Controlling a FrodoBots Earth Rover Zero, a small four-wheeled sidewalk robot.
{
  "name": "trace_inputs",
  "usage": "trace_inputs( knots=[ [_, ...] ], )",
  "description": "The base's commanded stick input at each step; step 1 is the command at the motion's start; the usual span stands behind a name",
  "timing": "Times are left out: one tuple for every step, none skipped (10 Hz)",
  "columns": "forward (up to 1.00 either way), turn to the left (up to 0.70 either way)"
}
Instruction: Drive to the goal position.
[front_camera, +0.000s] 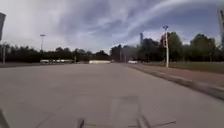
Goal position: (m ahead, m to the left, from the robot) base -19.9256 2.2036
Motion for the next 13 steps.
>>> trace_inputs(
  knots=[
    [1.0, 0.0],
    [1.0, 0.0],
    [1.0, 0.0],
    [1.0, 0.0],
    [1.0, 0.0],
    [1.0, 0.0],
    [1.0, 0.0],
    [1.0, 0.0],
    [1.0, 0.0],
    [1.0, 0.0],
    [1.0, 0.0],
    [1.0, 0.0],
    [1.0, 0.0]
  ],
)
